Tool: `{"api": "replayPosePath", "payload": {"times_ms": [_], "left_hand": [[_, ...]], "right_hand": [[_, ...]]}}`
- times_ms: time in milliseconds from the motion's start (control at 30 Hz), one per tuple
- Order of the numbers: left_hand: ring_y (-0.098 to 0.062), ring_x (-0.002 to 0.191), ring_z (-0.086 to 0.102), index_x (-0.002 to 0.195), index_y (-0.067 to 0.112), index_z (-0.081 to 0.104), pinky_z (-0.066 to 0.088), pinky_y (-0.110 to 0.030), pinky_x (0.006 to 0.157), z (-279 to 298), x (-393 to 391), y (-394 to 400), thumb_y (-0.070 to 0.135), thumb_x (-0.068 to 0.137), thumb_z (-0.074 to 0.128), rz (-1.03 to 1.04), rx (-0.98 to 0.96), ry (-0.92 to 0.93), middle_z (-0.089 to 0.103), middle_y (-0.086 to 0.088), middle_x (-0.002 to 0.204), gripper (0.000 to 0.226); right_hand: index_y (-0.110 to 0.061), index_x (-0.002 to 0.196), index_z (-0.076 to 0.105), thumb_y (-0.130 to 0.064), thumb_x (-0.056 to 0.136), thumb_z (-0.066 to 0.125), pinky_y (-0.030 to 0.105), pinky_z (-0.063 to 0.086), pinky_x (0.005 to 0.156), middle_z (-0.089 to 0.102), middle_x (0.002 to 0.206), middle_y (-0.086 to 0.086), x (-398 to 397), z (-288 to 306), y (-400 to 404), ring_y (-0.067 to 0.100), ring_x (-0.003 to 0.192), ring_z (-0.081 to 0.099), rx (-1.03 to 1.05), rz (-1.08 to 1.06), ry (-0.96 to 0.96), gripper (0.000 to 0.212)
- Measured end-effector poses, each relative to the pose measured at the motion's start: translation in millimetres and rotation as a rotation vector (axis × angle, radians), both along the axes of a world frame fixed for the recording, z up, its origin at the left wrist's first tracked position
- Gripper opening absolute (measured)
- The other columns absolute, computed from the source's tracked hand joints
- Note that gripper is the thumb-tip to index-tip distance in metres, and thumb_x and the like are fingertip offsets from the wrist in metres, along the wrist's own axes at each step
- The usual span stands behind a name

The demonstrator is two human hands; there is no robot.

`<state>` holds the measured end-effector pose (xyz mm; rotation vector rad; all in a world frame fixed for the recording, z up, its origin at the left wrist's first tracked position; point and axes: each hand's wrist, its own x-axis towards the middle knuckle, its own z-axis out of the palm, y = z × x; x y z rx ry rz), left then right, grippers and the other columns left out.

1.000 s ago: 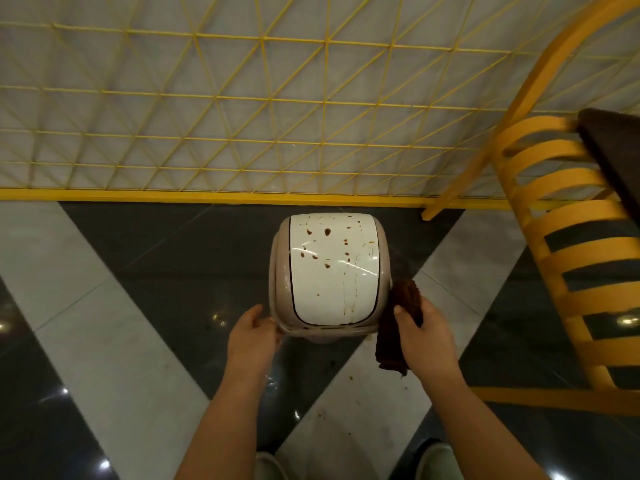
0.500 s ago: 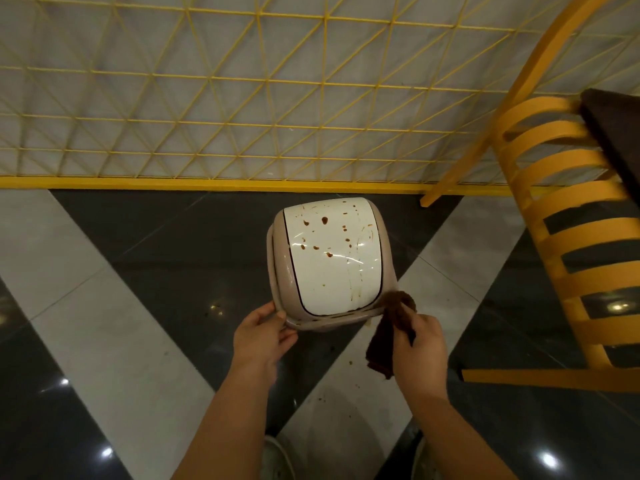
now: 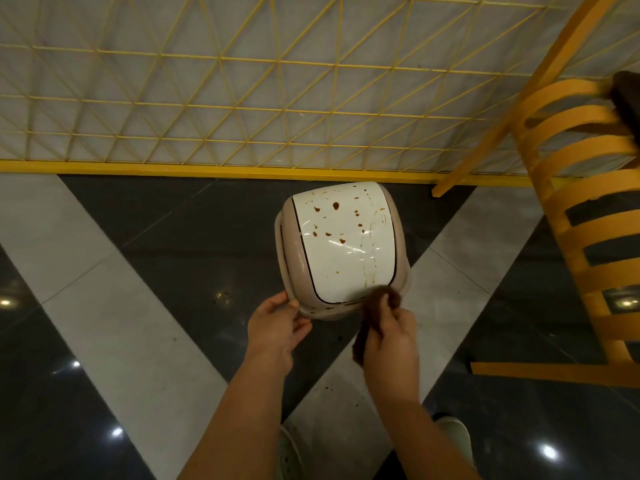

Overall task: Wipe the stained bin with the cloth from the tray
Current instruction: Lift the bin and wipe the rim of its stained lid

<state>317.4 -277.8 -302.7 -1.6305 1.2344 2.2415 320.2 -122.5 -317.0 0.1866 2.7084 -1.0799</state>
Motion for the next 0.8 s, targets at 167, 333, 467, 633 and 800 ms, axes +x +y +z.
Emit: {"api": "replayPosePath", "payload": {"times_ms": [167,333,467,633,800], "left_hand": [[-0.025,0.086,0.069,0.119,0.01,0.061,0.056,-0.034,0.071,-1.5,0.1,1.3,0.002,0.095,0.055,0.024,-0.024,0.023,0.07,-0.018,0.106,0.027],[-0.026,0.095,0.067,0.119,0.01,0.06,0.052,-0.044,0.092,-0.9,-0.3,-1.9,0.002,0.094,0.056,0.007,0.002,0.005,0.068,-0.016,0.109,0.026],[-0.025,0.093,0.067,0.12,0.011,0.06,0.054,-0.041,0.085,-1.9,-1.1,1.2,0.003,0.095,0.056,0.012,0.002,0.006,0.069,-0.016,0.108,0.027],[-0.023,0.084,0.069,0.114,0.01,0.063,0.055,-0.032,0.065,-1.2,1.9,-0.7,0.0,0.094,0.054,0.044,-0.023,0.014,0.07,-0.016,0.098,0.024],[-0.026,0.095,0.067,0.12,0.01,0.061,0.053,-0.043,0.09,-2.5,-1.3,0.0,0.002,0.094,0.057,0.031,-0.006,0.002,0.07,-0.016,0.104,0.028]], "right_hand": [[-0.025,0.149,0.03,-0.01,0.094,0.05,0.029,0.046,0.096,0.039,0.14,0.004,15.0,-3.7,-29.4,0.017,0.118,0.048,0.06,0.324,-0.012,0.06],[-0.033,0.147,0.027,-0.014,0.091,0.06,0.025,0.052,0.089,0.049,0.131,0.004,-4.7,-6.5,30.9,0.013,0.107,0.054,0.324,0.338,0.136,0.068],[-0.03,0.153,0.009,-0.01,0.094,0.051,0.025,0.043,0.099,0.037,0.14,0.004,-0.1,2.0,8.9,0.015,0.12,0.045,0.352,0.321,0.059,0.075],[-0.033,0.153,0.0,-0.011,0.095,0.053,0.029,0.041,0.106,0.029,0.148,0.004,16.7,-0.5,-19.2,0.019,0.131,0.039,0.308,0.493,0.059,0.081],[-0.038,0.151,-0.003,-0.01,0.093,0.053,0.026,0.049,0.094,0.036,0.137,0.005,-7.1,1.8,30.1,0.014,0.113,0.047,0.483,0.389,0.03,0.086]]}}
